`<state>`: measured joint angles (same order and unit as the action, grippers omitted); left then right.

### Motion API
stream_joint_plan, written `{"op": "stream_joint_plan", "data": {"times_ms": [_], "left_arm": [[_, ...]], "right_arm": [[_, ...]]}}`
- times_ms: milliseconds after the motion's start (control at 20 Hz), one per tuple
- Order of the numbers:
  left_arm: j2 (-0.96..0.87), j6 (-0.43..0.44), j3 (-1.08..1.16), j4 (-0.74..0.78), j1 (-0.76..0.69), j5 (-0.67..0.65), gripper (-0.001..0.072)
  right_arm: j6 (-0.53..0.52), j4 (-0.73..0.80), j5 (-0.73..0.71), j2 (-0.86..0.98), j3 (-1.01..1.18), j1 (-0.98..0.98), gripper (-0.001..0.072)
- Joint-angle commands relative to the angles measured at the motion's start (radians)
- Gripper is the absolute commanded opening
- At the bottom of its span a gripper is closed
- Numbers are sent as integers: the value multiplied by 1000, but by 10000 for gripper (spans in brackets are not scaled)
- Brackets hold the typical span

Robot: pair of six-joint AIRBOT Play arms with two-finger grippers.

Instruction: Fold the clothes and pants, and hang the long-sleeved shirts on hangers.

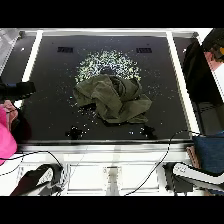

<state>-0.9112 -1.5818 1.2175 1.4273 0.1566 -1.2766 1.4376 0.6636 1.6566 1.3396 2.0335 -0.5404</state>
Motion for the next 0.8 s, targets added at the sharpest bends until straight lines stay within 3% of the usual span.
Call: {"op": "stream_joint_plan", "data": {"times_ms": [0, 350, 750], "left_arm": [[-1, 0, 0, 0, 0, 2, 47], [-17, 4, -20, 75, 21, 101, 45], [-15, 19, -337, 36, 36, 155, 45]], "right_arm": [[0, 0, 0, -1, 0, 0, 16], [0, 0, 0, -1, 0, 0, 16], [0, 0, 0, -1, 0, 0, 16]]}}
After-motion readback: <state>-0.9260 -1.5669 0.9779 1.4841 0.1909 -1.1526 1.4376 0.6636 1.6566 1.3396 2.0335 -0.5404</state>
